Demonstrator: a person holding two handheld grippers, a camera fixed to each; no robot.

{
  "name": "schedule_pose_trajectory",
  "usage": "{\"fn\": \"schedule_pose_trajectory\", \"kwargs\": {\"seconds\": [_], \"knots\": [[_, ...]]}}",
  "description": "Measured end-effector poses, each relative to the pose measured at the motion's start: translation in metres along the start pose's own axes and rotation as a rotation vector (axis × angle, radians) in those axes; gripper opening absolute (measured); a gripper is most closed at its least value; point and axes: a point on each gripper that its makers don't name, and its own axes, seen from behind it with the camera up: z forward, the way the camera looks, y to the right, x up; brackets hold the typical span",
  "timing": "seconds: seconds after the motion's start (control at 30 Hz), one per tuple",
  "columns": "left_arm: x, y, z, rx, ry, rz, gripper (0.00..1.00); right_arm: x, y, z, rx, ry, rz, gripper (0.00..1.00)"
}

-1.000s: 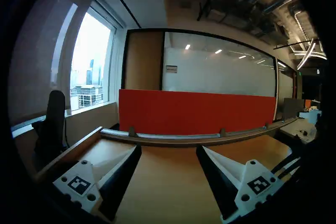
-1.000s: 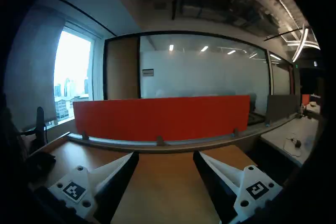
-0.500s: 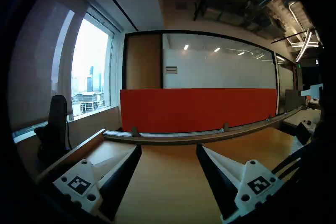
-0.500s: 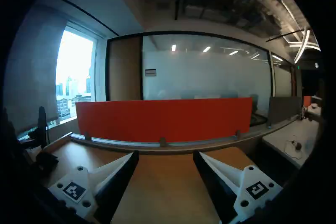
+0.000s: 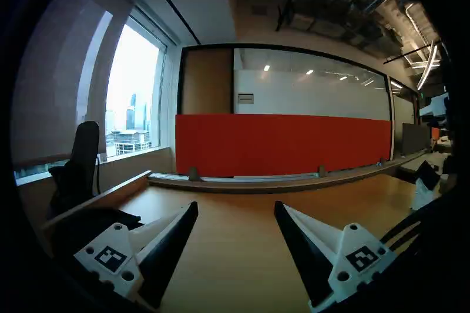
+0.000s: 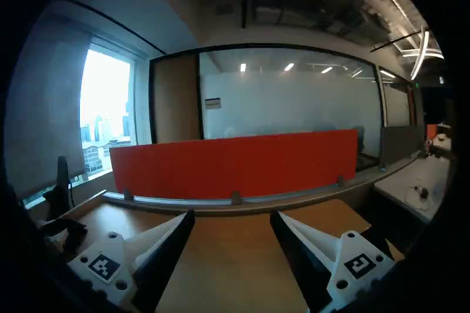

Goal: Fold towel

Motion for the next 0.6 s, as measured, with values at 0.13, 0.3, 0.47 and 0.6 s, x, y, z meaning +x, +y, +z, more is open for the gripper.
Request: {"fn": "schedule_pose_trajectory", "kwargs": {"seconds": [0.13,0.3,0.47,0.6], "knots": [[-0.017,-0.001,0.002,0.002,0.010,0.005,0.97,-0.008,-0.001,0.001,0.002,0.002,-0.007,0.99],[-0.037,-0.002,0.003,0.007,0.020,-0.003,0.96,-0.014,0.000,0.004,-0.002,0.013,-0.017,1.00],[-0.054,-0.003,0.003,0.009,0.027,-0.015,0.96,-0.020,-0.001,0.006,-0.010,0.025,-0.033,1.00],[-0.065,-0.006,0.002,0.014,0.028,-0.018,0.96,-0.029,-0.006,0.008,-0.004,0.021,-0.046,0.99]]}}
